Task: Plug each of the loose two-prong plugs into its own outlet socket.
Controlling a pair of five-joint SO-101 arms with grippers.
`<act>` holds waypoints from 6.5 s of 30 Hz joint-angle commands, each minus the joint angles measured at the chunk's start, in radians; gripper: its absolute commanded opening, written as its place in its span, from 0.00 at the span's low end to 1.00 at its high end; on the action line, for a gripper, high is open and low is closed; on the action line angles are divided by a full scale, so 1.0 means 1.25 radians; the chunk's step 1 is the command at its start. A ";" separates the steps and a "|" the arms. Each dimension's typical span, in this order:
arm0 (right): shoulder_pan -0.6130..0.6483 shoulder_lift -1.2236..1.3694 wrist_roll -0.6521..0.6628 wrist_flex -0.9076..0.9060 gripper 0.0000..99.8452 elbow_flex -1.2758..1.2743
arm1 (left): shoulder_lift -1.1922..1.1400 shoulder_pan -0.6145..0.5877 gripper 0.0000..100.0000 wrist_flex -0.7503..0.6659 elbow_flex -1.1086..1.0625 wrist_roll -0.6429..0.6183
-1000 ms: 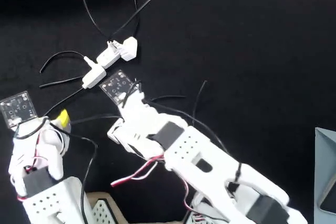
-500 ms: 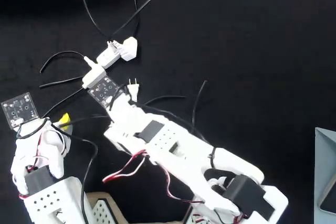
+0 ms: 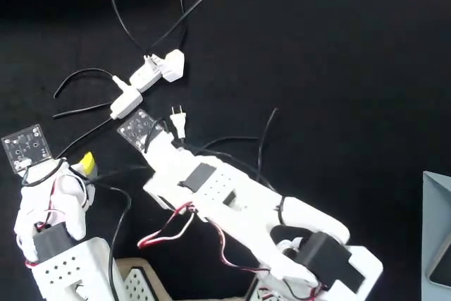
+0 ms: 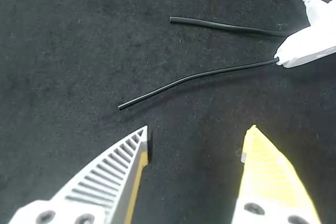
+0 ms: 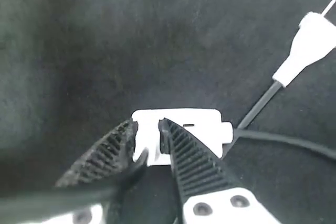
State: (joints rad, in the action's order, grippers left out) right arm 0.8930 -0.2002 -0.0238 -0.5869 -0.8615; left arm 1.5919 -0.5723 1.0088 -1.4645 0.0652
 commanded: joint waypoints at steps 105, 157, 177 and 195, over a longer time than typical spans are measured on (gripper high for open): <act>-0.577 -0.602 0.034 -0.266 0.01 -0.141 | -1.172 0.627 0.29 0.020 0.643 0.253; -0.574 -0.598 0.034 -0.266 0.01 -0.139 | -1.262 0.279 0.30 0.217 1.181 0.269; -0.470 -0.582 0.060 -0.277 0.01 -0.152 | -0.701 0.276 0.30 0.389 0.986 0.137; -0.226 -0.034 -0.098 -0.313 0.15 0.213 | -0.351 0.077 0.30 0.095 0.322 0.045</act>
State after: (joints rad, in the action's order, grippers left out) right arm 0.5769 -0.3414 -0.1097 -0.9966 -0.7035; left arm 1.1239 -0.4634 1.1745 -1.0211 0.1634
